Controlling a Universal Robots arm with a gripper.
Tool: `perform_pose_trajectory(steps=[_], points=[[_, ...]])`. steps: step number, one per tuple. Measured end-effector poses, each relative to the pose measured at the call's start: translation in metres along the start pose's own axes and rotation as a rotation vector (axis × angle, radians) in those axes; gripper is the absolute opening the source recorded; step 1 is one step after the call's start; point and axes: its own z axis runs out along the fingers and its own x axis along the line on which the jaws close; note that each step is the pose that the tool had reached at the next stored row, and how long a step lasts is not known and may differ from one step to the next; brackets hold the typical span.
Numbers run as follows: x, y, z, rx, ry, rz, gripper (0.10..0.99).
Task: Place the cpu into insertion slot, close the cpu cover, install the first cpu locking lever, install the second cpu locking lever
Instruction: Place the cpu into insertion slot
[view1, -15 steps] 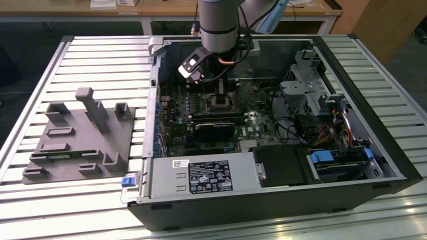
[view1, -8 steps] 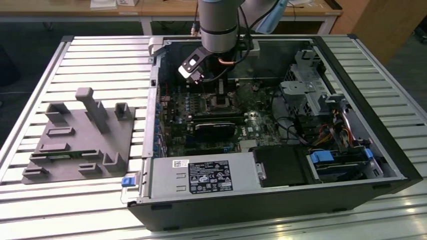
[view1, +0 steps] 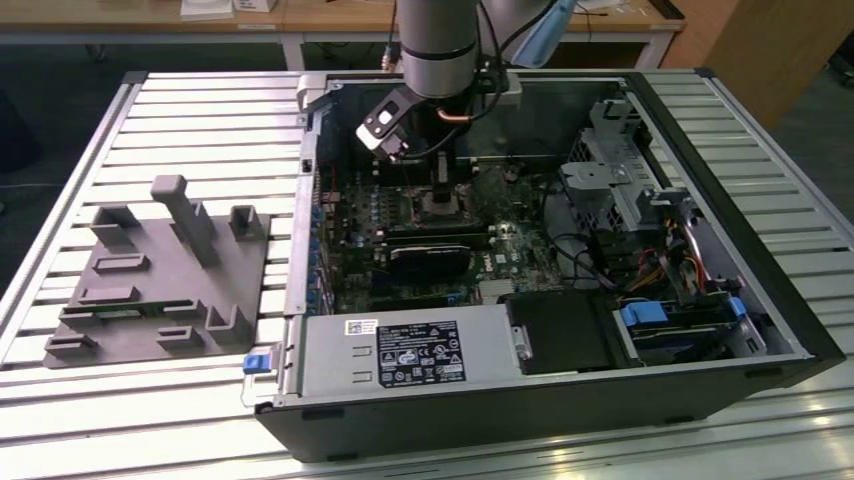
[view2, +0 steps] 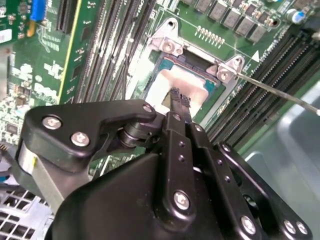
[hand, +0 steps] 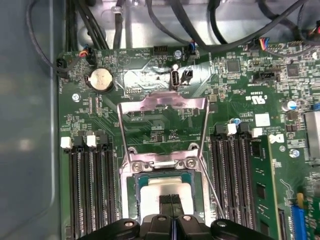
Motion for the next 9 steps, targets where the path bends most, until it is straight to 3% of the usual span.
perform_pose_trajectory(steps=[9], points=[[-0.0007,0.0023,-0.0232,0.000,0.0001,0.000,0.106]])
